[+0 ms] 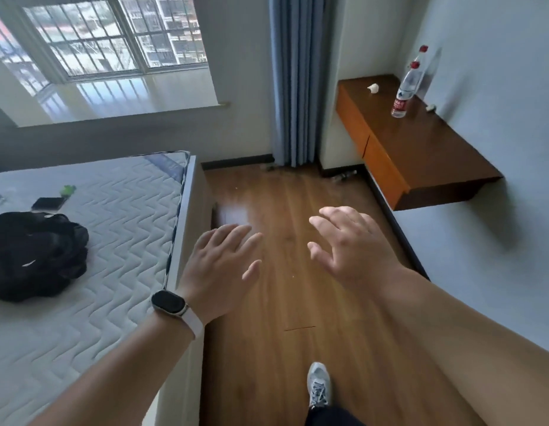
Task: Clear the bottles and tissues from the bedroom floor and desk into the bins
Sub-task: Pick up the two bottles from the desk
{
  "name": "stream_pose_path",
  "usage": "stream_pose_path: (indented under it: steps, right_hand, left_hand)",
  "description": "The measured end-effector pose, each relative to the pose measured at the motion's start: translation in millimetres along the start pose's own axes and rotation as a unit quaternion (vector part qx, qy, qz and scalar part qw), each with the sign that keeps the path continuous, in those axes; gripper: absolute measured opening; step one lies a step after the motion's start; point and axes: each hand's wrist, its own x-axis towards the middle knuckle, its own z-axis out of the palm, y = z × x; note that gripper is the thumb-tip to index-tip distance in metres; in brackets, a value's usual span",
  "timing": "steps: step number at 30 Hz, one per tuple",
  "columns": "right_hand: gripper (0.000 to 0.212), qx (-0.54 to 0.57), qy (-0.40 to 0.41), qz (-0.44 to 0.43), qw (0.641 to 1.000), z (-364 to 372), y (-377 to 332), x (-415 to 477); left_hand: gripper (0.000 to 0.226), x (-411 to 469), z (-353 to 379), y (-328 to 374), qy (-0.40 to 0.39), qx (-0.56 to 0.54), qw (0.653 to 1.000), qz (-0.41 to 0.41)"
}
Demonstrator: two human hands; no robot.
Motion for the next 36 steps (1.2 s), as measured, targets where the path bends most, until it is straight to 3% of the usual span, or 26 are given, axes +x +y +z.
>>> stream_pose_path:
  steps: [9, 21, 36]
  right_hand:
    - [0.051, -0.002, 0.011, 0.038, 0.999, -14, 136, 82]
    - [0.050, -0.007, 0.034, 0.115, 0.993, -8, 222, 139]
    - [0.051, -0.080, 0.009, 0.184, 0.980, 27, 284, 354]
  left_hand:
    - [0.041, 168, 17, 29, 0.023, -0.005, 0.999, 0.044]
    - [0.043, 305, 59, 24, 0.047, -0.036, 0.992, 0.109]
    - [0.044, 533, 136, -99, 0.082, -0.086, 0.979, 0.162]
